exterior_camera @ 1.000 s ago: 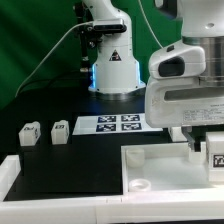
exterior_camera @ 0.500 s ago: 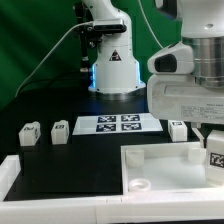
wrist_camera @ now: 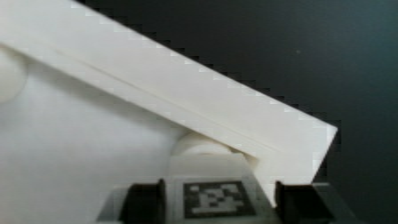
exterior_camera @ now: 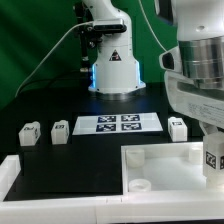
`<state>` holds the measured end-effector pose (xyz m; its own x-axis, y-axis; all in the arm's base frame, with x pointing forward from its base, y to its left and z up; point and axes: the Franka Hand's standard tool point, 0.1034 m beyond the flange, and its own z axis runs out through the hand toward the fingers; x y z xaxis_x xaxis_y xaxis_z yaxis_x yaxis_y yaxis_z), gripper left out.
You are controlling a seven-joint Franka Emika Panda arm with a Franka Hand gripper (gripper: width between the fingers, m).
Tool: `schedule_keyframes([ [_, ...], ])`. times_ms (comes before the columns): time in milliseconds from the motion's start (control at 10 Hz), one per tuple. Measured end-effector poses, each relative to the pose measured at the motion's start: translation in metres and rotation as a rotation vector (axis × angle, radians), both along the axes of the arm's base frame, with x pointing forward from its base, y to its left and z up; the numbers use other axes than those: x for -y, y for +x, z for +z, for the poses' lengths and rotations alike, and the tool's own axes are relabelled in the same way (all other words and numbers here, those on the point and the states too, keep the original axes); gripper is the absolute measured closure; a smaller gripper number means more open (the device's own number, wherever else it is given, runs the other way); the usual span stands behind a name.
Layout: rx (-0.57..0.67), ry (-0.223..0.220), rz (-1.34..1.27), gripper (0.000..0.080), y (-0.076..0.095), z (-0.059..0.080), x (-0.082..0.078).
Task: Assemble one leg
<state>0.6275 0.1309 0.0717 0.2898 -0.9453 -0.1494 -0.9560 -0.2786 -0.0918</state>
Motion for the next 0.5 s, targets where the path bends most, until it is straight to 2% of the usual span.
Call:
schedule_keyframes([
  [200, -0.007, 0.03, -0.206, 0.0505, 0.001, -0.0009, -0.0044],
  [400, 0.003, 0.029, -0.146, 0.0505, 0.0004, -0.0016, -0.0053],
  [500, 0.004, 0.027, -0.112, 0.0325, -0.0009, -0.0027, -0.0054],
])
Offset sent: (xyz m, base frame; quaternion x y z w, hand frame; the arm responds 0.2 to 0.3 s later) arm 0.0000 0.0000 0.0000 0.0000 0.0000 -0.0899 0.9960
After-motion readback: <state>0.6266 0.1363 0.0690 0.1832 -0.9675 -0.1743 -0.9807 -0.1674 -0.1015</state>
